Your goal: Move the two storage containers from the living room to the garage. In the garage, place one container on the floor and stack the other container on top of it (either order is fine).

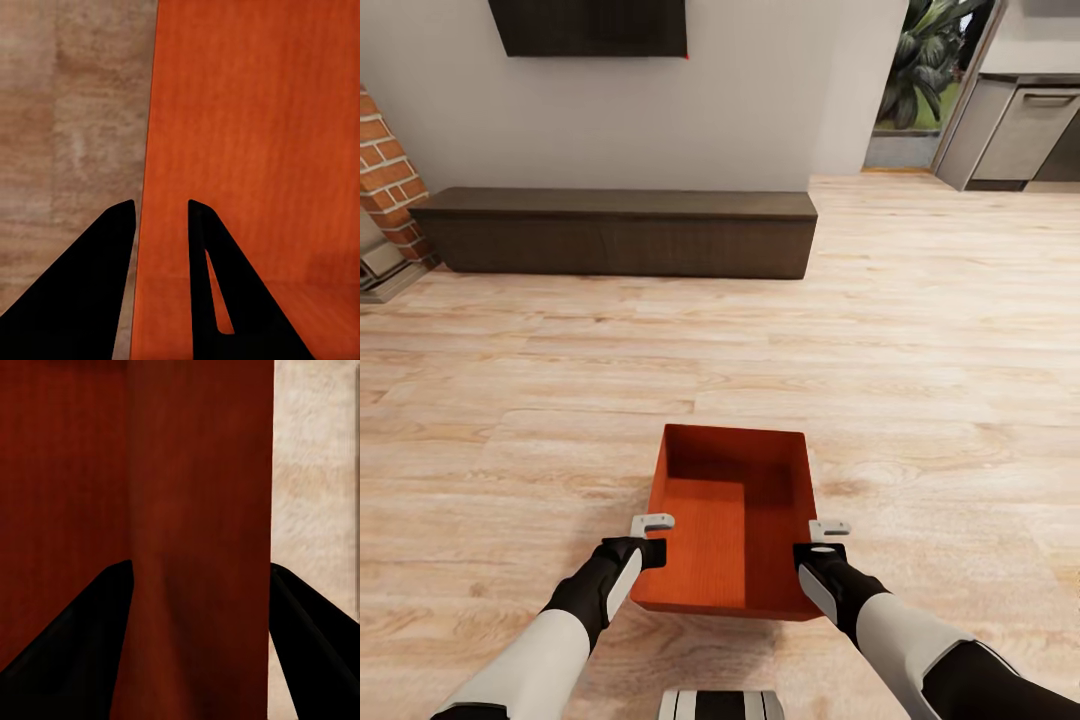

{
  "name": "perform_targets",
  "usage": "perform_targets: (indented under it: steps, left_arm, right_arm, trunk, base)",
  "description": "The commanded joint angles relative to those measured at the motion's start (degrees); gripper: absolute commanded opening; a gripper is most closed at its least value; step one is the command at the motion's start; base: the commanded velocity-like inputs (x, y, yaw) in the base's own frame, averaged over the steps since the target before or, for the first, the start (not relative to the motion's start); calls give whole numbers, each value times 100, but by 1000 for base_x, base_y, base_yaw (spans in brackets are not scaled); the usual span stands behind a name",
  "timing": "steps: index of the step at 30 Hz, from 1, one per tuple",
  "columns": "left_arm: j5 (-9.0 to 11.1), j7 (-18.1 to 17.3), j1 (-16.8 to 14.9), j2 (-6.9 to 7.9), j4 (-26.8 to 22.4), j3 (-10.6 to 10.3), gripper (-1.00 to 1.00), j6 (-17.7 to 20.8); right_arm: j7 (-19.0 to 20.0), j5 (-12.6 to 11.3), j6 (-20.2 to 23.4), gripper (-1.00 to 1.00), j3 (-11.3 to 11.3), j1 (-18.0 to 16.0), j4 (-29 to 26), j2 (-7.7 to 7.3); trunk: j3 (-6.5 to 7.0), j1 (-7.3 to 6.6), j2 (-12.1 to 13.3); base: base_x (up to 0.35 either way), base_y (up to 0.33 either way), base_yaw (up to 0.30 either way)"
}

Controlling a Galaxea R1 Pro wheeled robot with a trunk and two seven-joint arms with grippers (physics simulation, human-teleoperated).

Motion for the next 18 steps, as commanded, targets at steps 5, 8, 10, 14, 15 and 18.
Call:
perform_targets:
  steps: [5,8,10,14,15,18]
  left_arm:
    - [-80,60,3,-1,10,5,-100,44]
    - [-80,60,3,-1,10,3,-100,42]
    - [-80,60,3,-1,10,2,-100,40]
    - [-80,60,3,-1,10,1,-100,41]
    - [-80,60,3,-1,10,0,-100,40]
    - [-80,60,3,-1,6,0,-100,41]
  right_arm:
    - [-34,135,41,-100,0,-5,-45,9]
    - [-34,143,45,-100,0,-5,-47,13]
    - [-34,145,49,-100,0,-5,-47,10]
    - [-34,150,58,-100,0,-5,-52,13]
    - [-34,154,54,-100,0,-5,-57,20]
    - [-34,165,48,-100,0,-5,-82,27]
  trunk:
    - [87,-111,201]
    - [140,-177,321]
    - [176,-221,401]
    - [248,-309,561]
    - [266,-331,602]
    - [320,-397,722]
  base:
    - [0,0,0]
    - [0,0,0]
    - [0,0,0]
    - [0,0,0]
    - [0,0,0]
    - [0,0,0]
